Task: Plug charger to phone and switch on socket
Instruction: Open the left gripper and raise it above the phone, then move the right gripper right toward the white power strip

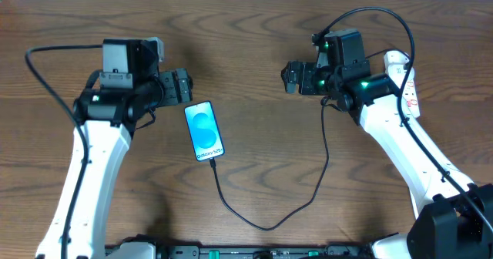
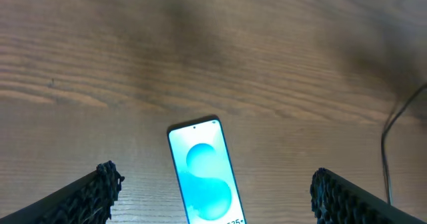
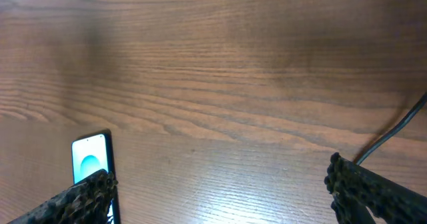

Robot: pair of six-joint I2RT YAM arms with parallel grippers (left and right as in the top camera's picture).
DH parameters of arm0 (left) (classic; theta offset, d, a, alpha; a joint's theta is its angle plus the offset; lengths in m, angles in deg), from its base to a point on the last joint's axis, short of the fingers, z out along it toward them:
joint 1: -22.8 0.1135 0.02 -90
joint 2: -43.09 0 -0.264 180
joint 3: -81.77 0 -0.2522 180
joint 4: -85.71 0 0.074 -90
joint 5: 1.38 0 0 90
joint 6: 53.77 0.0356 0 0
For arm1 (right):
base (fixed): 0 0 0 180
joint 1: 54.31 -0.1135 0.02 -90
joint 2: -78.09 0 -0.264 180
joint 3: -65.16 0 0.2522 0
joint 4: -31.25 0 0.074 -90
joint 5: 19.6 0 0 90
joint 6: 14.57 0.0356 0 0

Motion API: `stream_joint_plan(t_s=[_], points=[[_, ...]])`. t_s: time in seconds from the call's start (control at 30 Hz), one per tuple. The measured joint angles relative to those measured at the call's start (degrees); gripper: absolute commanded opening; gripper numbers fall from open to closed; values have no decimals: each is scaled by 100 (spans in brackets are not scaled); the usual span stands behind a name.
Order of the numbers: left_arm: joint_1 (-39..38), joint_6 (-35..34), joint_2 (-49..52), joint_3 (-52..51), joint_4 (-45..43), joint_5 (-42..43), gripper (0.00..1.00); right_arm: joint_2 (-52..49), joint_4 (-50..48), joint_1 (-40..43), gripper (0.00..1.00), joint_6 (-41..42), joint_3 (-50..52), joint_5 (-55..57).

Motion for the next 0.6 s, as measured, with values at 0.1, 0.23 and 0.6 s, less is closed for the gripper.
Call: stream_joint_plan(t_s=[0.1,0.23,0.6], points=[[2,4,-90,0,0,-2,93,0,184,0,99,-2,0,2],[2,2,-90,0,7,-2,93,0,415,0,99,-2,0,17],[2,4,-90,0,7,-2,93,0,732,140,99,-376,-11,-164]])
